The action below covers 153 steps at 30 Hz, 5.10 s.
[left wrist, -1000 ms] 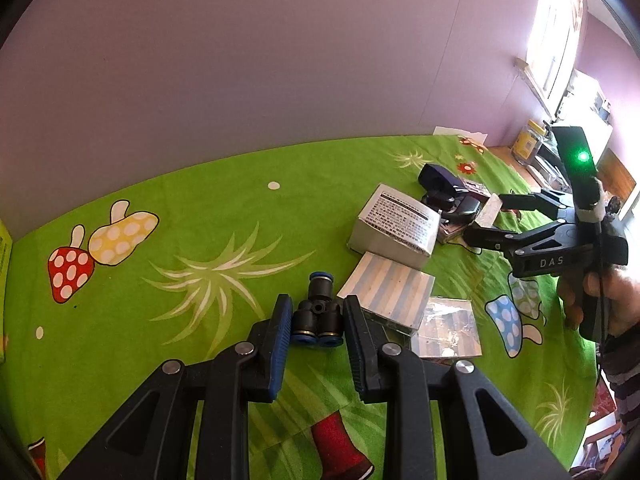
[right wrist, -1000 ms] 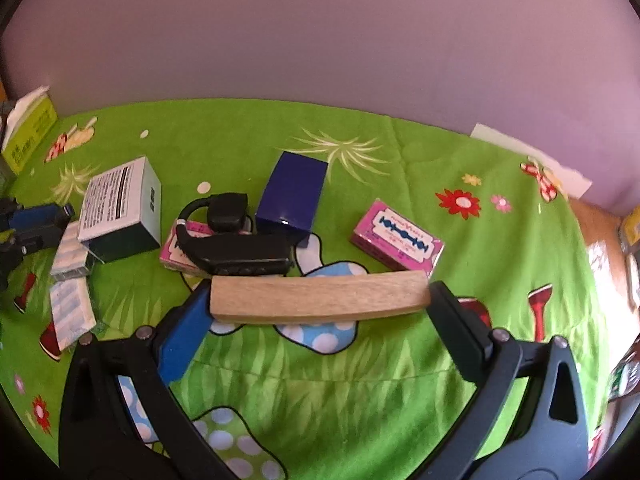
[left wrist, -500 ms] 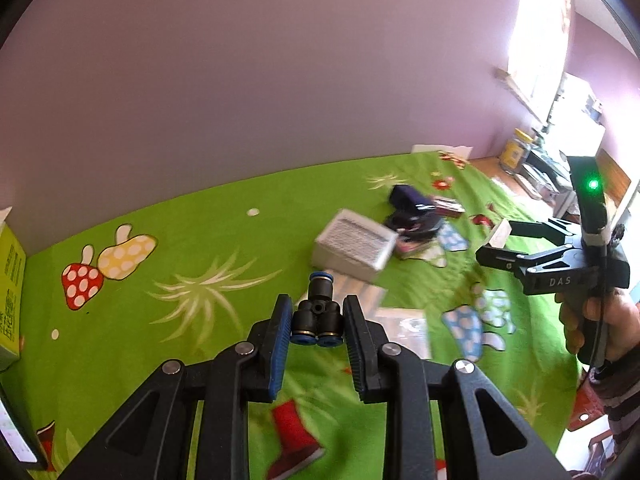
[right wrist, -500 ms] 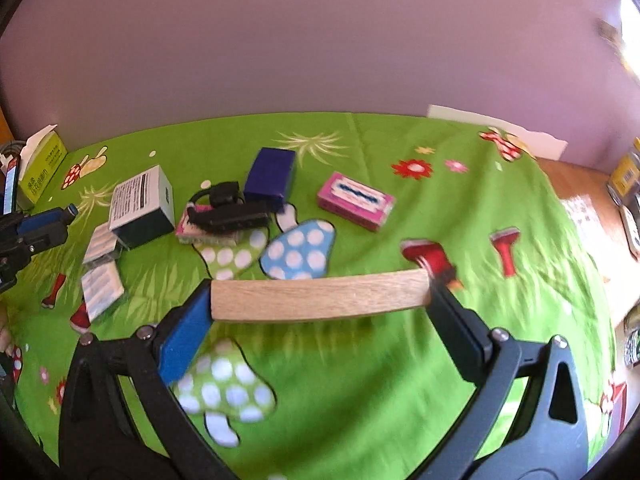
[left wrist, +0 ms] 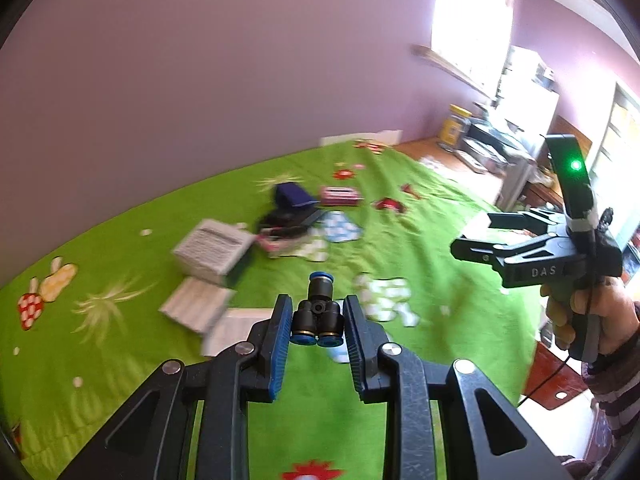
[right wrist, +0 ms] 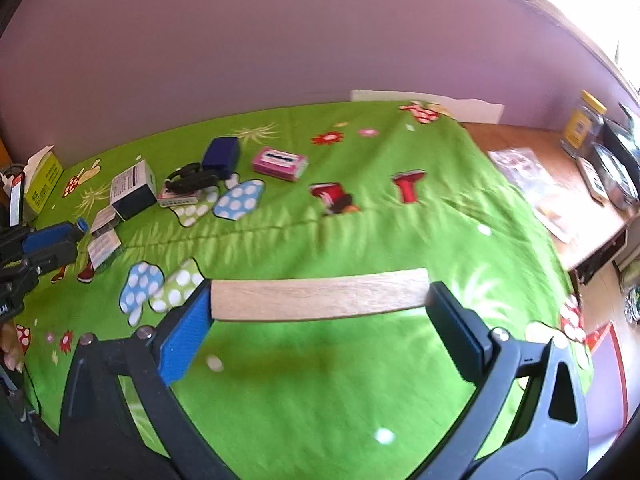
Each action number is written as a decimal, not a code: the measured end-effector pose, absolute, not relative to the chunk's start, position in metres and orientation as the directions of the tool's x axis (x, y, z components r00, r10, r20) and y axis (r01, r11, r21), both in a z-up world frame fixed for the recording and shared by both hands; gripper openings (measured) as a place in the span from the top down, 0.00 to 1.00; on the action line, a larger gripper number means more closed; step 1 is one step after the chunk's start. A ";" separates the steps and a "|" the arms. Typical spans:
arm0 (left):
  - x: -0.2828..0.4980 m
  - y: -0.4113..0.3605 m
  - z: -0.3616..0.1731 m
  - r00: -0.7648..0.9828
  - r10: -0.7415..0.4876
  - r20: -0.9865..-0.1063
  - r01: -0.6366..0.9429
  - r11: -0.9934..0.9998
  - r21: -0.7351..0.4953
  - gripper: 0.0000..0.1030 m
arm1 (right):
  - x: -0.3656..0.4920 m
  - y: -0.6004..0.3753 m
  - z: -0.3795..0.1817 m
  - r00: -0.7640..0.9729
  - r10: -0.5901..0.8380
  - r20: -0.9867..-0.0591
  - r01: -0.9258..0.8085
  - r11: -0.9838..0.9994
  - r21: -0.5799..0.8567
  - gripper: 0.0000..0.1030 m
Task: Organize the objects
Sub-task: 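Carry the fitting and wooden block to the storage box and open both grippers, then return both grippers over the bedspread toward the striped boxes, then grasp the grey-striped flat box with left while right grasps the blue-striped box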
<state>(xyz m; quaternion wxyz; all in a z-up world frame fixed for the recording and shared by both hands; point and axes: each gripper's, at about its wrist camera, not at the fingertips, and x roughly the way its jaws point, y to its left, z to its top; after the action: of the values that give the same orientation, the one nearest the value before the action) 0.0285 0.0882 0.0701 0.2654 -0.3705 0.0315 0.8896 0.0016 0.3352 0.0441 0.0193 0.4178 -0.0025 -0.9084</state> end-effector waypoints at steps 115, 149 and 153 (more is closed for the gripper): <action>-0.007 0.039 0.022 -0.537 0.358 -0.764 -0.256 -0.932 -0.257 0.30 | 0.039 0.364 0.021 -0.599 -0.015 -0.800 -0.017 -0.999 0.032 0.00; 0.009 0.012 0.043 -0.566 0.400 -0.721 -0.366 -0.905 -0.214 0.51 | 0.004 0.223 0.038 -0.600 -0.077 -0.796 0.197 -0.979 -0.054 0.00; 0.001 -0.006 0.044 -0.600 0.381 -0.703 -0.315 -0.921 -0.230 0.51 | -0.007 0.183 0.033 -0.586 -0.095 -0.805 0.216 -0.976 -0.042 0.00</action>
<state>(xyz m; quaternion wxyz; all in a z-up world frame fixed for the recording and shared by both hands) 0.0010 -0.0057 0.0442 0.1949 -0.4026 -0.0411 0.8934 -0.0074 0.1832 0.0332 0.0875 0.4466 0.0675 -0.8879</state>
